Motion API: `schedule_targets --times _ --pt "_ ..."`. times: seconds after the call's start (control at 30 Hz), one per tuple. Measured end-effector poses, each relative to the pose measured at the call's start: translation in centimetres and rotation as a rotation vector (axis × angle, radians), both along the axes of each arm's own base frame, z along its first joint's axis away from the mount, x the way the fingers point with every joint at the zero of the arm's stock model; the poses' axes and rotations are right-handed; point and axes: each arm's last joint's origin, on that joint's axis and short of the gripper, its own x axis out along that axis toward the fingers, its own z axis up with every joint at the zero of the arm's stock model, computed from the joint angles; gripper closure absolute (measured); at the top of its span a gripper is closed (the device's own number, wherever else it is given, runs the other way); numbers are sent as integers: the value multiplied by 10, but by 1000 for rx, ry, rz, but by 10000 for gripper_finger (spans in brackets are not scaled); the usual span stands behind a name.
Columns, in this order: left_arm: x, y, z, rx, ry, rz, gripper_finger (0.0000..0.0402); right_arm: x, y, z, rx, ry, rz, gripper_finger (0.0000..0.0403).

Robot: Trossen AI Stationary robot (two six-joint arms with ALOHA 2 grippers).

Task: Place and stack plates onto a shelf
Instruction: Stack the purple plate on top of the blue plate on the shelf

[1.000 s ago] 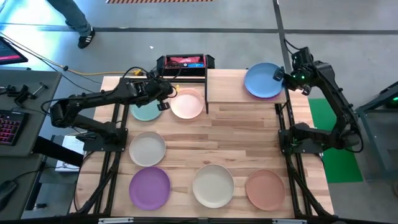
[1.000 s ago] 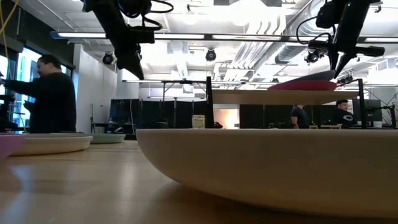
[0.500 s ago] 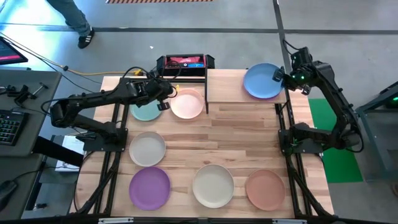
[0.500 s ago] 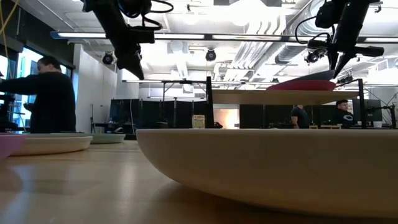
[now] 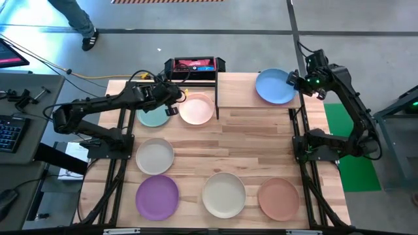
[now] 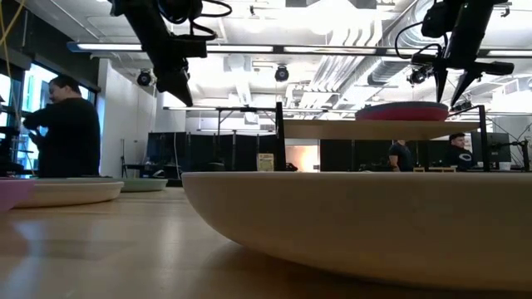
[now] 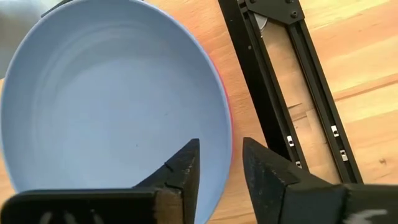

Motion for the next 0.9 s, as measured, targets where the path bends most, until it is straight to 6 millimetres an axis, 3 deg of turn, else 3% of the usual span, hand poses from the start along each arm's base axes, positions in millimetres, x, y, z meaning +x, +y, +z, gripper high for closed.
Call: schedule_targets --times 0.37,0.63,0.9 --pt "-5 -2 -5 -53 36 20 296 -1 16 10 -36 -118 116 297" --pt "-18 -13 -16 -272 69 107 296 0 35 21 -88 -274 316 297" --pt "-18 -38 -22 -610 25 100 296 20 58 28 -91 -396 576 297"
